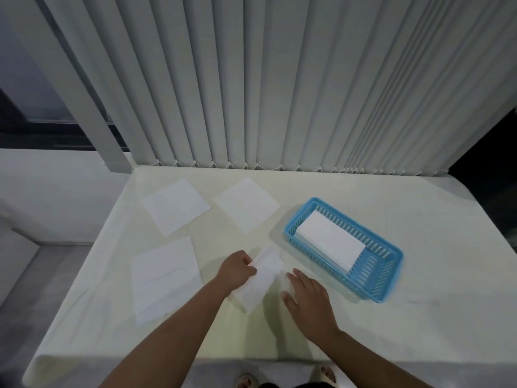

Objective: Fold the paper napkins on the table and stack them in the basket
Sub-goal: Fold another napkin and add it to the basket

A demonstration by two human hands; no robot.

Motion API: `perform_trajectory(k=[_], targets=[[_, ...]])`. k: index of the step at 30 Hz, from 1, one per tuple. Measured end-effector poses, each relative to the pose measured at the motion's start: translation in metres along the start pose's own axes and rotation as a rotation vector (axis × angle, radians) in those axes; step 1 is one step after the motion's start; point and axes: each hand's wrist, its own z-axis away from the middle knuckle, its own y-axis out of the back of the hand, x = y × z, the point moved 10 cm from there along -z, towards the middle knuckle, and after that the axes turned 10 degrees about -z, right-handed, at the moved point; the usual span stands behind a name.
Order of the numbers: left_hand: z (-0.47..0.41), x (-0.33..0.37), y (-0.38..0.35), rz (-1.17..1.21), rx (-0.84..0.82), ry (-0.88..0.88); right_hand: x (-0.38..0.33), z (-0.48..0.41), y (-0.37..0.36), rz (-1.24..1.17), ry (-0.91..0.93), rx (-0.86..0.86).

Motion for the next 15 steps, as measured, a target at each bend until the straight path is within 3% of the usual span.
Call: perform_trajectory(k=[5, 15], targets=[[0.011, -0.005, 0.028, 0.615, 0.069, 0.099, -0.026, -0.008, 0.022, -0.662, -0.229, 0.132], [0.029, 0.030, 0.029, 1.178, 0.087, -0.019, -0.051, -0.023, 0.025, -1.197, -0.534, 0.100]])
